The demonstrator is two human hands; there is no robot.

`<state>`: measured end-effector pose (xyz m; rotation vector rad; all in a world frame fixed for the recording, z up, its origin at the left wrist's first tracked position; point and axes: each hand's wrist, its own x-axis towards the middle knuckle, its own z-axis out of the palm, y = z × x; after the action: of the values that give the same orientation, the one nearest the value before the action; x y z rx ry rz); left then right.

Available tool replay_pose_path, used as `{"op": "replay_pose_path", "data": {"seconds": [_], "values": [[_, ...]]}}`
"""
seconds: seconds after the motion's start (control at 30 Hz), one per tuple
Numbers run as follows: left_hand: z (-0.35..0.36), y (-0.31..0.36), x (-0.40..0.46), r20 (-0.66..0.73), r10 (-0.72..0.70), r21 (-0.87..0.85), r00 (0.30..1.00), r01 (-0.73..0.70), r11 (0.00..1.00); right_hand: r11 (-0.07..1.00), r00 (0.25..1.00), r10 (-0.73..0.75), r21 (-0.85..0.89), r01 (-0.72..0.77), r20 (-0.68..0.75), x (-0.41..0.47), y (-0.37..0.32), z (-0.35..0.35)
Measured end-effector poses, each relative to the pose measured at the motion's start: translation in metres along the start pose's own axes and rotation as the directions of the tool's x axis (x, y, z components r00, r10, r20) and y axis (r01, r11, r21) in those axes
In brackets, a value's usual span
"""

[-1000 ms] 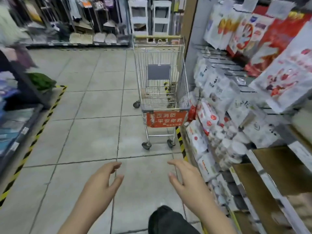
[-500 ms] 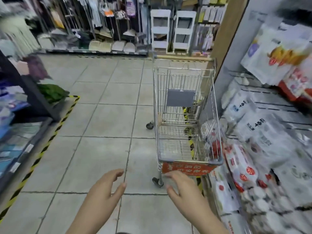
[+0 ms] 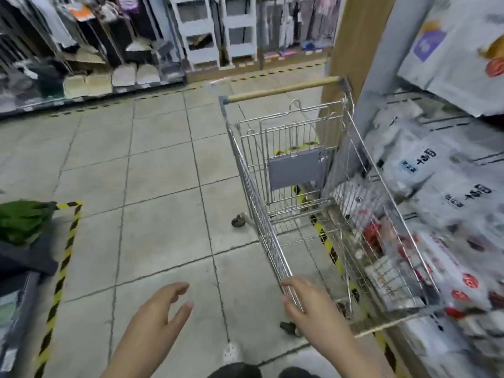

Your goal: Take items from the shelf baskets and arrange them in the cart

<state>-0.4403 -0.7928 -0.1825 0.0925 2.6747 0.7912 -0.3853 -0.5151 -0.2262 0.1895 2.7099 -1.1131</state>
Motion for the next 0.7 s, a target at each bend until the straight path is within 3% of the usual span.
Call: {"op": "replay_pose_path", "data": {"seconds": [0.2, 0.37, 0.53, 0.7], "values": [[-0.035, 0.035, 0.151, 0.162, 0.278, 0.208, 0.947, -0.308, 0.928, 0.974, 0.966, 0.224, 0.056, -0.219, -0.131, 0.058, -0.01, -0.004], [-0.017, 0.09, 0.24, 0.342, 0.484, 0.203, 0.805, -0.566, 0.799, 0.891, 0.868, 0.443, 0.213, -0.4, -0.223, 0.089, 0.016, -0.006], [-0.011, 0.13, 0.317, 0.463, 0.586, 0.153, 0.665, -0.711, 0.686, 0.812, 0.798, 0.574, 0.251, -0.527, -0.182, 0.166, 0.056, 0.013], [-0.003, 0.161, 0.403, 0.599, 0.596, 0.174, 0.536, -0.813, 0.556, 0.778, 0.809, 0.588, 0.285, -0.56, -0.016, 0.252, 0.079, 0.029]]}}
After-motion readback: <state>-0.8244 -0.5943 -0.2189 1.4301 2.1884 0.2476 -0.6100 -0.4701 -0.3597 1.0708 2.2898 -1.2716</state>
